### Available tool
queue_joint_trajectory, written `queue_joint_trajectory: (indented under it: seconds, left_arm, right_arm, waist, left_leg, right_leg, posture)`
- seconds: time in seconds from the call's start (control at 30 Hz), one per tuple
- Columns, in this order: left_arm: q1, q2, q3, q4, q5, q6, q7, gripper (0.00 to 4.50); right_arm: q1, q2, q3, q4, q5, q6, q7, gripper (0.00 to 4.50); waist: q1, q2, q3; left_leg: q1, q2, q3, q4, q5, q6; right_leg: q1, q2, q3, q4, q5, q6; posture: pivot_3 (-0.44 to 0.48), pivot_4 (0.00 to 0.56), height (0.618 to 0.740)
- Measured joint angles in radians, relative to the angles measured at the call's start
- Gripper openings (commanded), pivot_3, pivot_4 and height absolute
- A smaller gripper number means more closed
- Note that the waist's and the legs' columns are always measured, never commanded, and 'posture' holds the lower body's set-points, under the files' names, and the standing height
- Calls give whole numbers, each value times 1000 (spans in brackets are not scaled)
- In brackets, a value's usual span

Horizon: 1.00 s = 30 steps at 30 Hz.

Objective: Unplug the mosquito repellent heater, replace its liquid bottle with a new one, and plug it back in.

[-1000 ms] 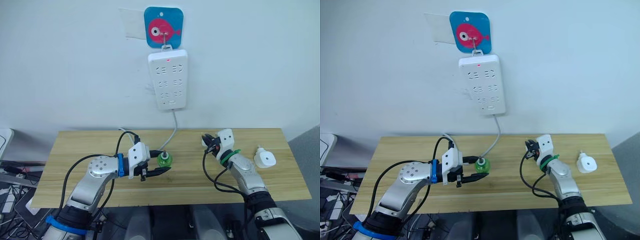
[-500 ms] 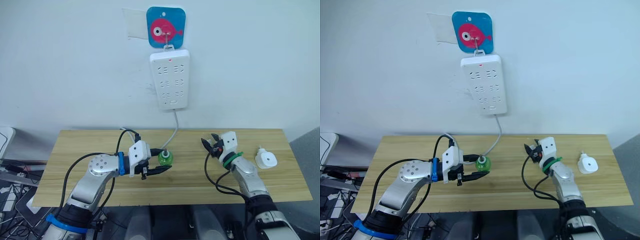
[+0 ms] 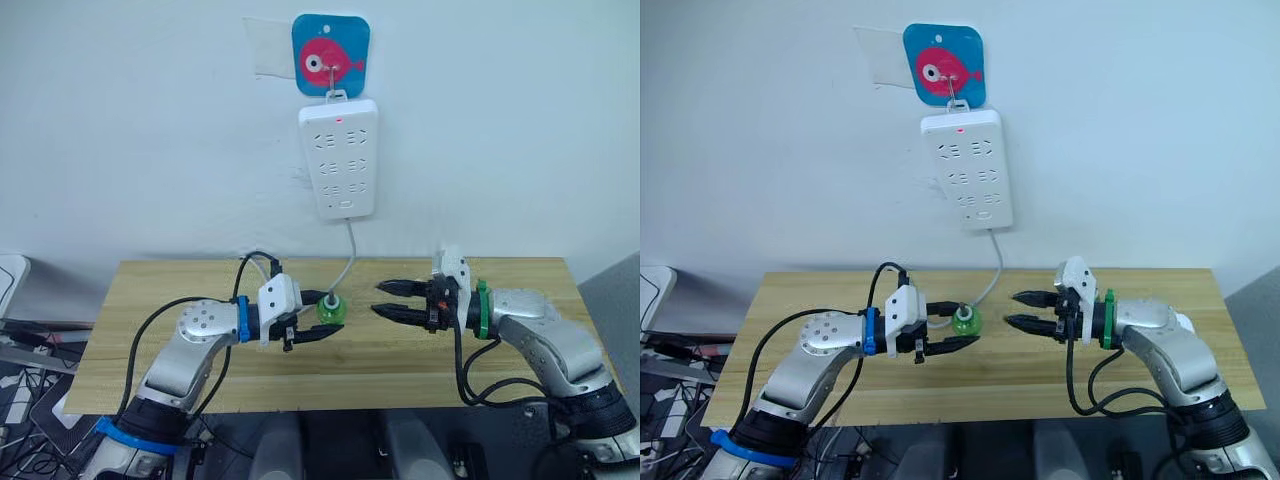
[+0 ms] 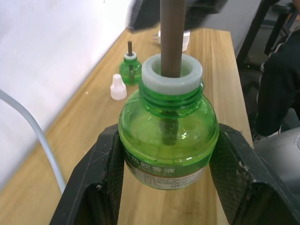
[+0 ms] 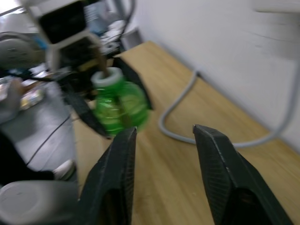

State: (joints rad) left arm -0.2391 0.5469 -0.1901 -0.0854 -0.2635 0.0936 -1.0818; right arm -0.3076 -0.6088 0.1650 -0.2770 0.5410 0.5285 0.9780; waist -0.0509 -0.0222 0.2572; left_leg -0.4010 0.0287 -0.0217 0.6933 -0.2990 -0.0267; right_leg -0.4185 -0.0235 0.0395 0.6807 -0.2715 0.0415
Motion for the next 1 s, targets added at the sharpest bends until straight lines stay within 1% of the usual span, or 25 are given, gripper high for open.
queue_joint_trajectory:
  seconds: [0.13, 0.3, 0.53, 0.67, 0.9, 1.0]
  left_arm:
    - [-7, 0, -1, 5, 0, -3, -9, 2199]
    - [-8, -2, -2, 2, 0, -4, -19, 2199]
    - [-8, -2, -2, -1, 0, -4, -20, 2199]
    - [-11, -7, -3, -1, 0, -4, -20, 2199]
    - [-30, -25, -18, -1, 1, -3, -20, 2199]
    - [-29, -24, -18, -1, 1, 3, -20, 2199]
  right_arm:
    - [-21, 25, 18, -1, -2, 14, 21, 2142]
    - [-38, 84, 41, 6, -6, 18, 22, 2142]
    - [-62, 133, 64, 31, -17, 11, 23, 2142]
    - [-66, 173, 94, 39, -48, 4, 17, 2142]
    - [-92, 235, 108, 87, -97, -43, -8, 2142]
    - [-92, 239, 111, 88, -101, -51, -12, 1521]
  waist:
    - [0, 0, 0]
    - [1, 0, 0]
    - [2, 0, 0]
    - [2, 0, 0]
    - [2, 0, 0]
    - [2, 0, 0]
  left_leg:
    - [0, 0, 0, 0, 0, 0]
    - [0, 1, 0, 0, 0, 0]
    - [0, 1, 0, 0, 0, 0]
    - [0, 1, 0, 0, 0, 0]
    - [0, 1, 0, 1, 0, 0]
    - [0, 1, 0, 1, 0, 0]
  right_leg:
    - [0, 1, 0, 0, 0, 0]
    - [0, 0, 0, 0, 0, 0]
    - [0, 0, 0, 1, 0, 0]
    - [-1, 0, 0, 1, 0, 0]
    - [-1, 0, 0, 1, 0, 0]
    - [-1, 0, 0, 1, 0, 0]
  posture:
    - [-49, 225, 740]
    - [-43, 223, 740]
    - [-41, 220, 740]
    - [-40, 220, 740]
    - [-34, 222, 740]
    - [-31, 223, 740]
